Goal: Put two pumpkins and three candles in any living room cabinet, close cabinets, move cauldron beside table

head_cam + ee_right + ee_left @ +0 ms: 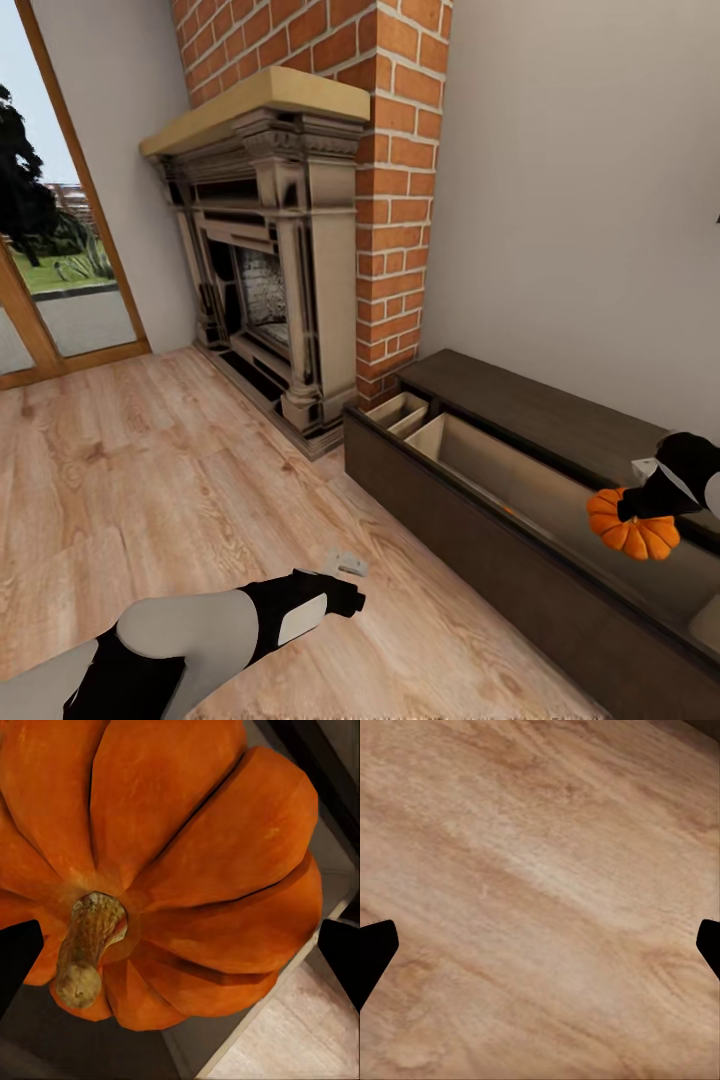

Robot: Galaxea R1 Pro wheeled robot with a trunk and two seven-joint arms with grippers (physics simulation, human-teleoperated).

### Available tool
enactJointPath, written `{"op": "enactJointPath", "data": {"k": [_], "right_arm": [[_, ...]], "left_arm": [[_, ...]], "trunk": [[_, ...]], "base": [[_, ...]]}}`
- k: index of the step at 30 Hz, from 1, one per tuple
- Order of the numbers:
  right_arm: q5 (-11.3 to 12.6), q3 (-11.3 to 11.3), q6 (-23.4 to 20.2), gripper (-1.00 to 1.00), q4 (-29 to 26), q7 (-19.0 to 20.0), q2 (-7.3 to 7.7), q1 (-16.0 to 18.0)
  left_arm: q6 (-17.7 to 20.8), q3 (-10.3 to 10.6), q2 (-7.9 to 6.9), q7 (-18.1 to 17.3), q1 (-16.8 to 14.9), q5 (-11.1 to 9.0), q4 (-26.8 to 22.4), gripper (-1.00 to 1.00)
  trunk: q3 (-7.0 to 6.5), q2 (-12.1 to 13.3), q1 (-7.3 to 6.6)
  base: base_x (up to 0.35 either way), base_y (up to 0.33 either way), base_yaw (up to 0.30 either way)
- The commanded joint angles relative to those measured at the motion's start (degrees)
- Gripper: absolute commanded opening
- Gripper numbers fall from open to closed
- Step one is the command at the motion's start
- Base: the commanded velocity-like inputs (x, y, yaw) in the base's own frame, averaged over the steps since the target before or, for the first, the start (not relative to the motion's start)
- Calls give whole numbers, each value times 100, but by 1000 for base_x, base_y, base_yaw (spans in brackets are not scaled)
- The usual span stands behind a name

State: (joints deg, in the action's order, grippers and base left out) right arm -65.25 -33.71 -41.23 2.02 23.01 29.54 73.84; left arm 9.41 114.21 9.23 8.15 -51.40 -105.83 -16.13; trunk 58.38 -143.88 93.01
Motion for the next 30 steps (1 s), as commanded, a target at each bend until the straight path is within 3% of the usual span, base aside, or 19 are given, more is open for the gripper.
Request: {"op": "enactJointPath", "data": {"k": [1, 9, 30], "right_arm": [[-23, -48, 30, -100, 9, -70, 2, 5], [307, -48, 142, -100, 9, -508, -6, -3], [357, -48, 159, -100, 9, -596, -36, -19]], "left_arm": [[8, 22, 0, 31, -9, -26, -13, 100], [8, 22, 0, 22, -8, -26, -13, 100], [8, 22, 9, 34, -6, -26, -13, 100]], "trunk": [[29, -5, 1], [206, -16, 22], [671, -44, 76]], "base": [[0, 0, 0], [0, 0, 0], [0, 0, 0]]}}
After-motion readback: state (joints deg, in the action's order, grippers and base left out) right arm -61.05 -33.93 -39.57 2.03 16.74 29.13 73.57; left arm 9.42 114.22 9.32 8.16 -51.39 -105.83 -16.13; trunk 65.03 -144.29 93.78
